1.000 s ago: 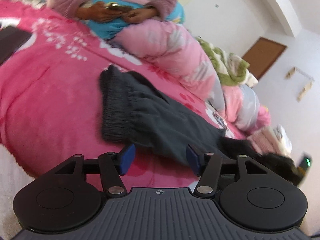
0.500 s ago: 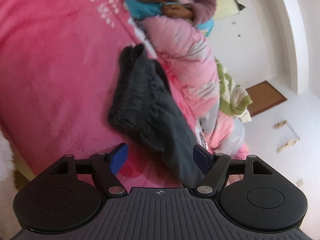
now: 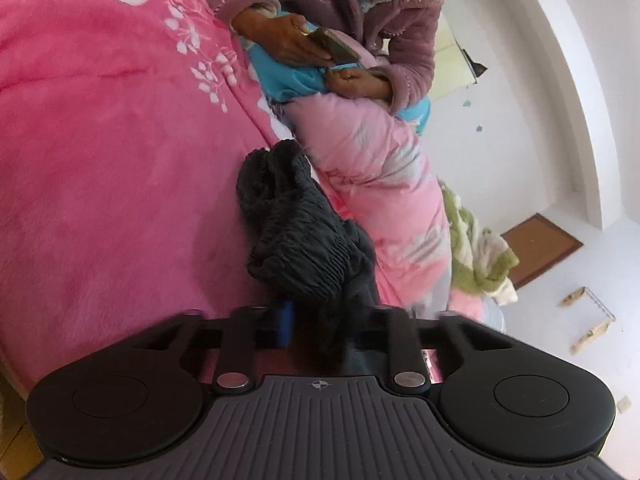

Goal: Fold clothes

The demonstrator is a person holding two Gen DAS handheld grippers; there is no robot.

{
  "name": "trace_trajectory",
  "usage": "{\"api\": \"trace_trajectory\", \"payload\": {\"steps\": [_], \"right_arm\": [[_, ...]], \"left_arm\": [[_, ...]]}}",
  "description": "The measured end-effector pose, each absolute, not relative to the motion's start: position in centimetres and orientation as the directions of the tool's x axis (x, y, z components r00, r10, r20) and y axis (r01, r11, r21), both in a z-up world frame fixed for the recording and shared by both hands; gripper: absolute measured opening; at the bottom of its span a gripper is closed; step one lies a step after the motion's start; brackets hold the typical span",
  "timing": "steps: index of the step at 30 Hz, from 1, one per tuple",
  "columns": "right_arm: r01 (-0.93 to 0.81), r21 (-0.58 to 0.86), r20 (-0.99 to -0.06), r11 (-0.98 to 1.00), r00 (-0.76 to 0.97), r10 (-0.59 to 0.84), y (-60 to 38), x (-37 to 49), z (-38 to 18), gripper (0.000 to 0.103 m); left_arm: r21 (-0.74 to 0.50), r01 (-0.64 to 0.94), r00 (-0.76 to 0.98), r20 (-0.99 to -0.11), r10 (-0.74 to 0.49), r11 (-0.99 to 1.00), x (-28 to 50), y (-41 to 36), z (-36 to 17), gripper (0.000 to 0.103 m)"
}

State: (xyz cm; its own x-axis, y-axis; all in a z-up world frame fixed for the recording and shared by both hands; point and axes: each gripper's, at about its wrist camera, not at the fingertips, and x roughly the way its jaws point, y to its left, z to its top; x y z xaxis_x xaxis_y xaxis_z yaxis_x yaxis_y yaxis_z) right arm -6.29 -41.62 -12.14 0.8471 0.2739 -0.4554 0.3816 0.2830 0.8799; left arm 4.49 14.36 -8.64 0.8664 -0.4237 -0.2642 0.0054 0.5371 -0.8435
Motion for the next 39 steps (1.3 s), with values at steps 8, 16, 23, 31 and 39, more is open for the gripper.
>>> {"api": "trace_trajectory", "payload": {"steps": [8,16,23,31,39], "right_arm": [[0.268,0.894,-0.384,0.359,0.872,0.304,-43.4,-0.8,-5.4,0.005],[0.240,0.878,-0.396,0.413,0.849,0.349,-44.2,-1.8,-3.0,0.005],[0.341,0.863,-0.469,0.372,0.815,0.339,-45.1,-2.9,-8.3,0.005],[0.242,0.865,-0.415,0.440,0.837,0.355,-45.5,1.8,-3.2,0.004],[0.125,0.861,-0.332,0.493,0.873,0.359,-46.2,12.9,8.2,0.004]], "left_arm": [[-0.836,-0.038,0.797,-0.356,-0.488,0.548,9.2,15.6,0.4,0.008],[-0.821,-0.106,0.731,-0.446,-0.516,0.561,8.9,15.9,-1.2,0.008],[-0.816,-0.137,0.729,-0.467,-0.501,0.561,7.9,15.7,-3.4,0.008],[-0.863,-0.114,0.754,-0.397,-0.523,0.492,14.0,15.1,1.5,0.007],[-0.896,-0.115,0.766,-0.355,-0.536,0.429,22.5,14.1,9.0,0.007]]}}
